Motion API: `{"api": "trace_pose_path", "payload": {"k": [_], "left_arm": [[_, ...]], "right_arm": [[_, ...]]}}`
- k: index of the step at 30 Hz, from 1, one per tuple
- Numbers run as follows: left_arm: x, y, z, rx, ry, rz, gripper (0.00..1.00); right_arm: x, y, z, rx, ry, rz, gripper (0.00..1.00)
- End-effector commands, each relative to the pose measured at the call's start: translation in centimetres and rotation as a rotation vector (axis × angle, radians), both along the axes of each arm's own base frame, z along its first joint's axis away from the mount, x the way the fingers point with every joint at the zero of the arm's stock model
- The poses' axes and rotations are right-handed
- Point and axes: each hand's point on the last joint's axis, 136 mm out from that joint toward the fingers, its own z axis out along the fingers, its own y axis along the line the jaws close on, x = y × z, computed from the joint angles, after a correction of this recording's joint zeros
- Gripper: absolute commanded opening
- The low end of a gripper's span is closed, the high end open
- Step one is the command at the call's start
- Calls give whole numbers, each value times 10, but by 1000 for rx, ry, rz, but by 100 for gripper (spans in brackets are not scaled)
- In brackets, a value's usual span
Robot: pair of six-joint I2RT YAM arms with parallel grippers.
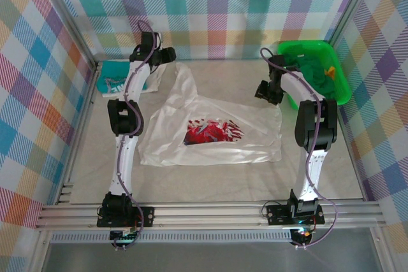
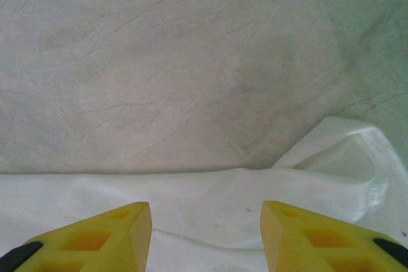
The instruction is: Fold and stack the t-shirts
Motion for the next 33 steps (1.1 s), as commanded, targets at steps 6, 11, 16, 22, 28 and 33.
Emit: {"api": "trace_pose_path", "payload": {"k": [6, 11, 16, 22, 28, 33], "left_arm": [[-72, -10, 8, -22, 64, 40, 66], [-122, -6, -36, -2, 200, 69, 70], [-168, 0, -71, 40, 284, 87, 70], [-204, 10, -98, 21, 333, 150, 65], [-266, 24, -132, -14, 467, 290, 61], [-334, 23, -155, 11, 620, 319, 56]], "right_arm": [[-16, -7, 9, 9, 15, 0, 51], [-22, -34, 0, -103, 56, -32, 54], [-22, -24, -10, -26, 58, -28, 55], [-18, -6, 5, 77, -20, 1, 55], [-30, 1, 13, 128, -69, 14, 54], [-45, 1, 9, 139, -81, 7, 54]]}}
